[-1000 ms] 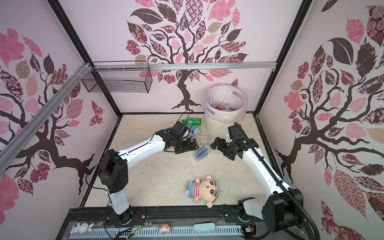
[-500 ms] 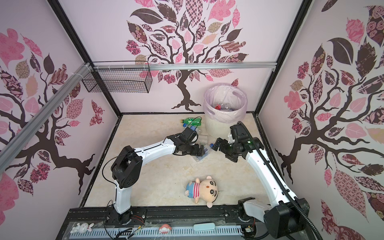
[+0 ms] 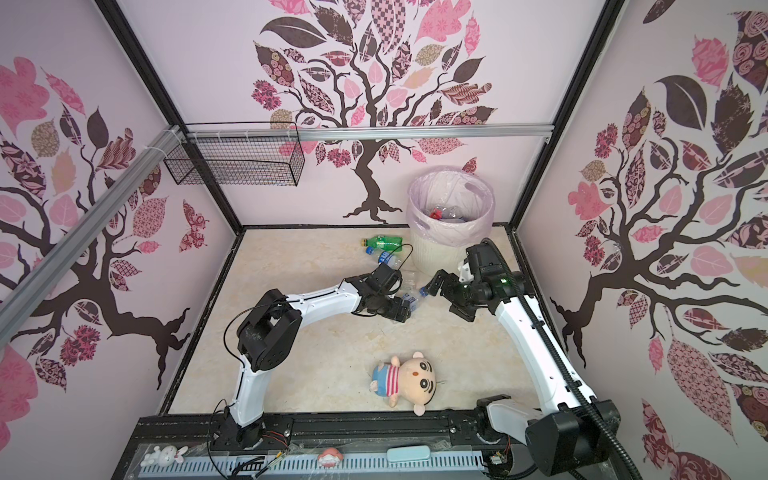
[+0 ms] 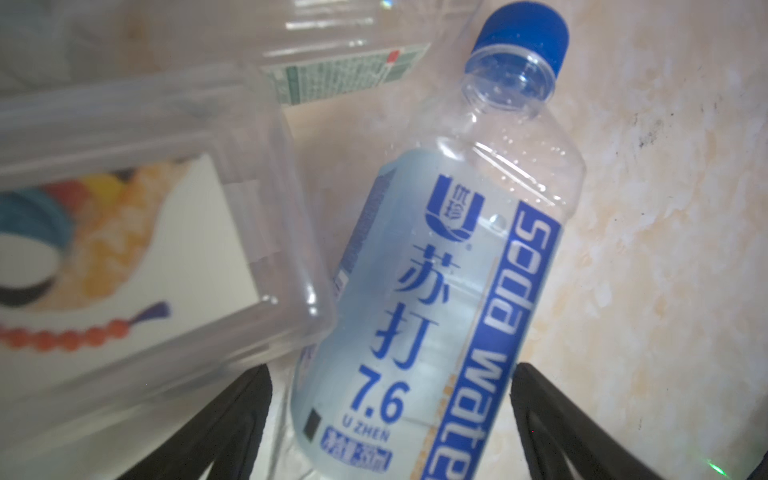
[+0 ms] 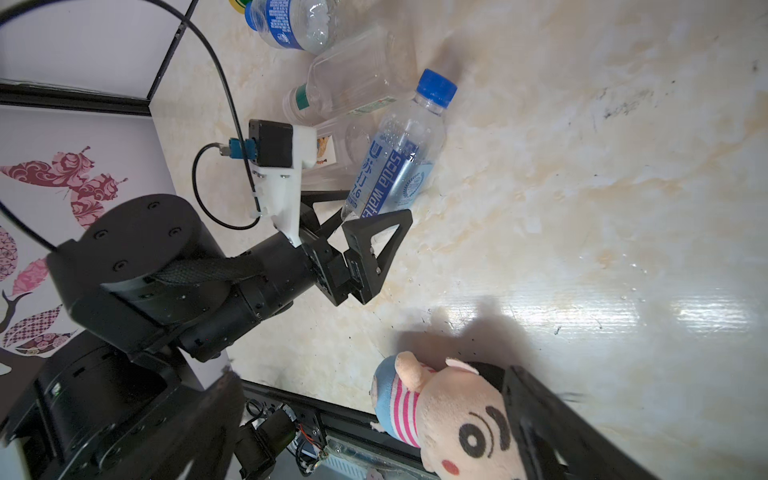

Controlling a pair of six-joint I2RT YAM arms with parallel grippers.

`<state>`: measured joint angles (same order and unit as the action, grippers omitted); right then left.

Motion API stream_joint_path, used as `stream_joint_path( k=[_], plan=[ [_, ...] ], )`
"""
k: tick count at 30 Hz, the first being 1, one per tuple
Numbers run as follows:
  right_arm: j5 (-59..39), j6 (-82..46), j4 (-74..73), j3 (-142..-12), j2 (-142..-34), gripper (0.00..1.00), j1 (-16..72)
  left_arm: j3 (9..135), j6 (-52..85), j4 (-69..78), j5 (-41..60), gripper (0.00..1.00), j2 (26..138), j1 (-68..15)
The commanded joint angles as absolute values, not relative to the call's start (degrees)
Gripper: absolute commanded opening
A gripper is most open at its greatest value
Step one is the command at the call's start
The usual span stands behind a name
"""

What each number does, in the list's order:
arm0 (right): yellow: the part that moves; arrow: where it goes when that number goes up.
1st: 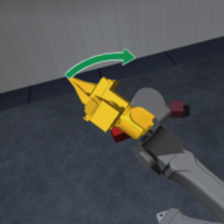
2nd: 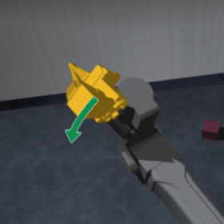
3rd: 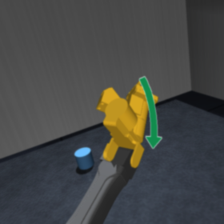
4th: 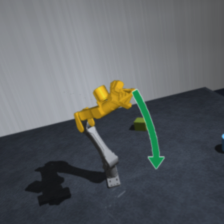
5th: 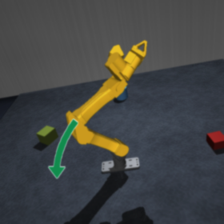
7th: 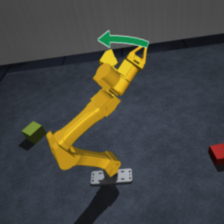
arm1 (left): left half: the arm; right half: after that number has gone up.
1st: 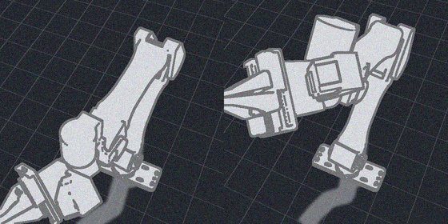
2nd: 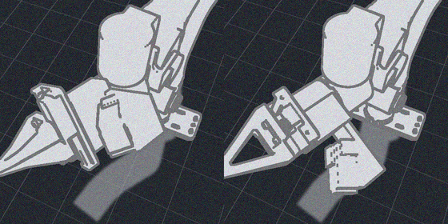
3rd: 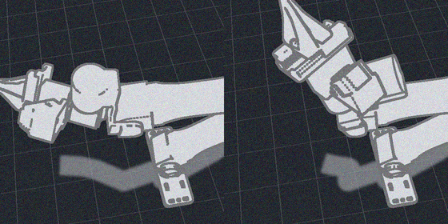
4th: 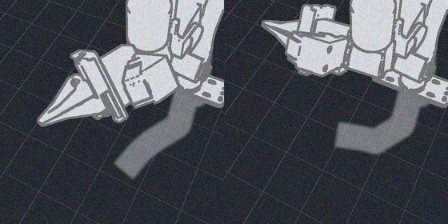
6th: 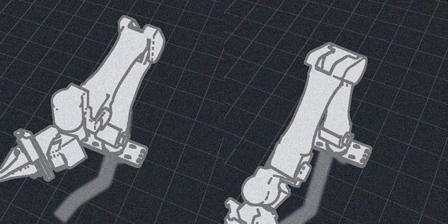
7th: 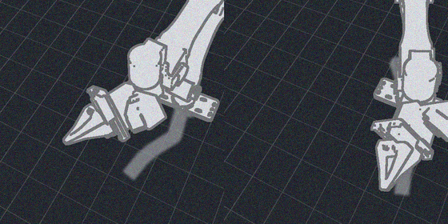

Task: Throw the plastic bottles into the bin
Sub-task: 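Lower the left gripper onto the soda water bottle and grasp it, then lift the soda water bottle with the left gripper while the right gripper grasps its cap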

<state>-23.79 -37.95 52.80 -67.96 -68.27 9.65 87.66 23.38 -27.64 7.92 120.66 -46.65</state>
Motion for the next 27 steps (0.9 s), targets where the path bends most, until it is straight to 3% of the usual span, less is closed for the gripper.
stream_joint_path(
  k=[1, 16, 27],
  plan=[
    [-25.73, -40.23, 53.98, -67.08, -69.13, 0.99, 9.14, 89.96, 21.71, -26.20, 7.54, 0.93, 122.45, -48.15],
    [-25.75, -40.43, 53.24, -66.28, -68.47, 1.00, 8.70, 87.35, 20.81, -28.12, 7.35, 0.58, 120.82, -49.26],
    [-22.85, -39.22, 52.96, -67.01, -66.00, 0.99, 8.71, 82.37, 27.40, -28.64, 14.82, 0.52, 109.73, -48.44]
  ],
)
